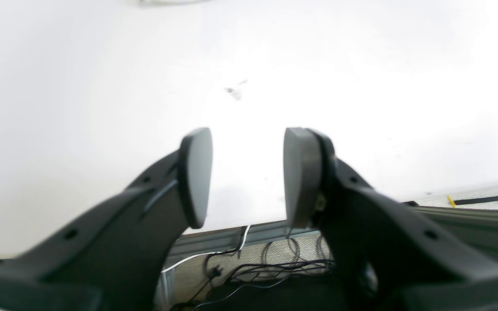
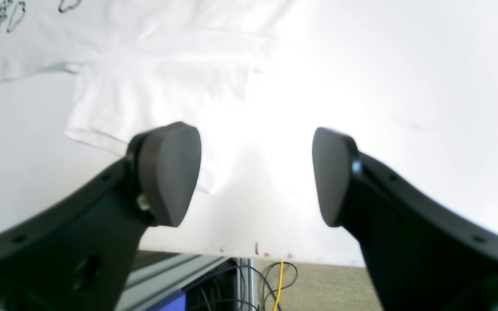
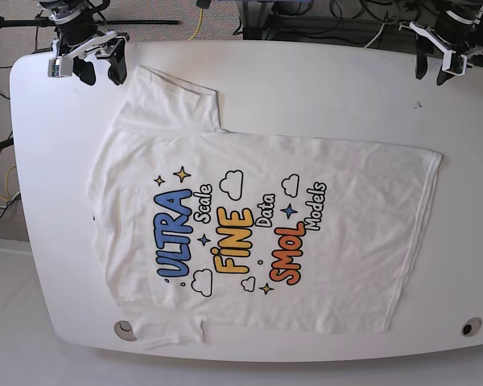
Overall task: Fold the T-shirt properly
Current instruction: 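Lower both grippers toward the shoulder corners of the white T-shirt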
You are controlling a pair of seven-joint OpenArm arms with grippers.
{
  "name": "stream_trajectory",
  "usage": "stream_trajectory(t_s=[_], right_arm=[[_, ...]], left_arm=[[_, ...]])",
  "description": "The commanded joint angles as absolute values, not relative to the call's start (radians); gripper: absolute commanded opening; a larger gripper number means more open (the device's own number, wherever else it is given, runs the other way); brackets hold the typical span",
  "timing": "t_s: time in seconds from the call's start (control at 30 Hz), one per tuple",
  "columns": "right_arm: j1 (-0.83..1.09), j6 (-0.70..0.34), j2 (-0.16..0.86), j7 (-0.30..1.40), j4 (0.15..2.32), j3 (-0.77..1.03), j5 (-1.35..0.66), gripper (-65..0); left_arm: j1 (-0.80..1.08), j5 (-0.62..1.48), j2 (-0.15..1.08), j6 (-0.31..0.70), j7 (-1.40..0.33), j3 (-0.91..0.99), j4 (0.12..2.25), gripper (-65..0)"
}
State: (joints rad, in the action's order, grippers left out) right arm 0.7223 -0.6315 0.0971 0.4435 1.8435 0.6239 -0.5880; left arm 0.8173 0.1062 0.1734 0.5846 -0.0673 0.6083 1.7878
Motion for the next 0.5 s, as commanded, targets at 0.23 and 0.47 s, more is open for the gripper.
stream_trajectory(t_s=[0.23, 0.47], right_arm=[[0.702, -0.630, 0.113, 0.485, 1.788, 0.636, -0.628, -23.4], [0.658, -0.632, 0.115, 0.513, 1.710, 0.639, -0.669, -23.2]], left_arm=[[0.824, 0.120, 0.180, 0.574, -0.079, 0.629, 1.797, -37.9], [0.817, 0.119, 0.182, 0.566, -0.068, 0.621, 1.792, -38.3]])
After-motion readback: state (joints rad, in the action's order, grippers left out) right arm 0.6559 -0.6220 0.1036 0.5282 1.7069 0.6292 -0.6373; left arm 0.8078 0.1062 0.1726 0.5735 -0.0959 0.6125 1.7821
